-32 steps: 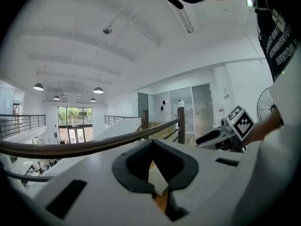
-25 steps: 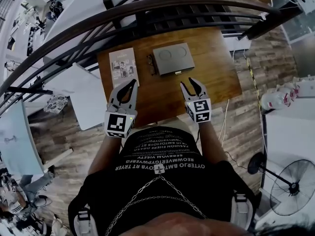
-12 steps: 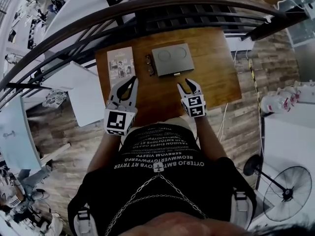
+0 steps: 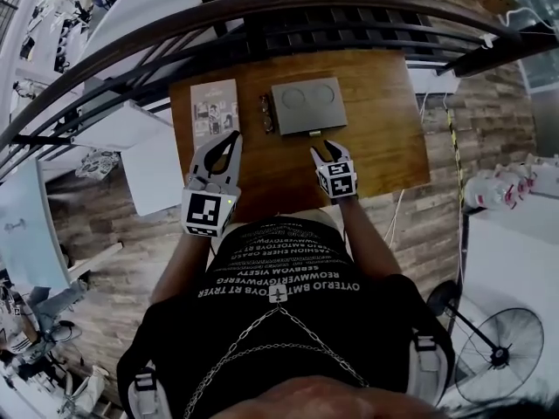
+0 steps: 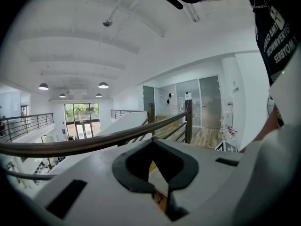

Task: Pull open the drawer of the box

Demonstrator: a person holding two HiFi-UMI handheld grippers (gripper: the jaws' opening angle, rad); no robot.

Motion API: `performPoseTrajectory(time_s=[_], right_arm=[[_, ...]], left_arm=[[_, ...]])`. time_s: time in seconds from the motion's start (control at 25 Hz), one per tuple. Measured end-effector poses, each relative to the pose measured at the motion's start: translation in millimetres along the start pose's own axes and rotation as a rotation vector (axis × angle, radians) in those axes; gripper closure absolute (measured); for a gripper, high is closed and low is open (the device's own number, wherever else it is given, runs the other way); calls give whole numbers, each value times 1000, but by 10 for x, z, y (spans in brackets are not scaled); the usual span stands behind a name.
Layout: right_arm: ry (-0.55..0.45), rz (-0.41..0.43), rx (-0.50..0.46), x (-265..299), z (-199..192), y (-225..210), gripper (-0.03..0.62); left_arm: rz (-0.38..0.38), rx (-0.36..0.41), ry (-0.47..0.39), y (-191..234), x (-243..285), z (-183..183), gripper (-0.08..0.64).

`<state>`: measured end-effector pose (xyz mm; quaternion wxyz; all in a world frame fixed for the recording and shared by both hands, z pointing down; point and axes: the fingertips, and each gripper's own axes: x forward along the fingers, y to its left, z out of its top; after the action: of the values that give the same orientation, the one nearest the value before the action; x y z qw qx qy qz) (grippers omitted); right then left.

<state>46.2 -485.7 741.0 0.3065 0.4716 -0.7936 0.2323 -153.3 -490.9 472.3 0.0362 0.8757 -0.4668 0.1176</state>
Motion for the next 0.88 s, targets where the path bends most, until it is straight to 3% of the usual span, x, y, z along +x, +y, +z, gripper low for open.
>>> performPoseTrajectory(time_s=[0.16, 0.72, 0.88], right_arm=[[41, 12, 65, 228, -125, -100, 420], [159, -8, 163, 842, -404, -302, 391], [213, -44, 150, 971, -486, -346, 383]], left_arm=[[5, -2, 20, 36, 71, -44, 555], [19, -5, 56, 143, 148, -203, 554], [19, -8, 63, 161, 135, -244, 555]])
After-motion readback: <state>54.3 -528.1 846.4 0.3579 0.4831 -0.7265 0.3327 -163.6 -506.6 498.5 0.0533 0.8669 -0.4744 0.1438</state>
